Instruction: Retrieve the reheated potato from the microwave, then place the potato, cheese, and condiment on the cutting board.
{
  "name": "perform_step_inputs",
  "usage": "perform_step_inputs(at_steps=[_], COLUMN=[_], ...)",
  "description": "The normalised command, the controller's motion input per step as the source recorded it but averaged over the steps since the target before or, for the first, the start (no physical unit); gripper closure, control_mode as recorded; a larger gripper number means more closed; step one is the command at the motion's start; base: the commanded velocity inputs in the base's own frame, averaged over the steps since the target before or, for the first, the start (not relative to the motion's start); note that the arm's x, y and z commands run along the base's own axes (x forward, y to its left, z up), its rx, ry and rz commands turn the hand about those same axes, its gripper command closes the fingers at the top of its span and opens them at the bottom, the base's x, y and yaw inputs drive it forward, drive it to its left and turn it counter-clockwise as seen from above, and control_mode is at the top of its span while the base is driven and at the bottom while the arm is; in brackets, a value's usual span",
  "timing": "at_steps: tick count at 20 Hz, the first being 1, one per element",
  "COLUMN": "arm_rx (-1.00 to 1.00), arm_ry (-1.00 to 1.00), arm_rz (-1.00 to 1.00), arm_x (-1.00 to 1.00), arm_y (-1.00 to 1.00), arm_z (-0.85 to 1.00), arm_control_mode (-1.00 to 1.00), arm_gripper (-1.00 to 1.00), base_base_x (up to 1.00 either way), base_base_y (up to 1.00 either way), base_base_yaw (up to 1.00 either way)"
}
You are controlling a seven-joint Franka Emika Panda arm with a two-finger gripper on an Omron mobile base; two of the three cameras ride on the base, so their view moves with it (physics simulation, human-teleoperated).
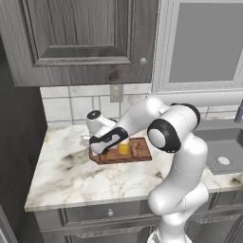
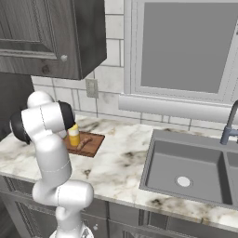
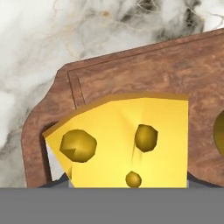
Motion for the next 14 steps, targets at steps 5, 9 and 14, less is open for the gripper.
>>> perform_step_inputs(at_steps=[5, 9, 14], arm_rx=[-0.01, 0.0, 0.0], arm_ry=[0.0, 0.0, 0.0], arm_rz=[-0.05, -0.01, 0.0], arm_x=[0.05, 0.01, 0.0], arm_y=[-0.1, -0.08, -0.12], arm_z=[-0.03, -0.02, 0.0], arm_control_mode=[-1.0, -1.0, -1.0], arm_gripper=[1.0, -1.0, -1.0], base_base_x=[0.0, 0.0, 0.0], base_base_y=[0.0, 0.0, 0.0], base_base_yaw=[0.0, 0.0, 0.0])
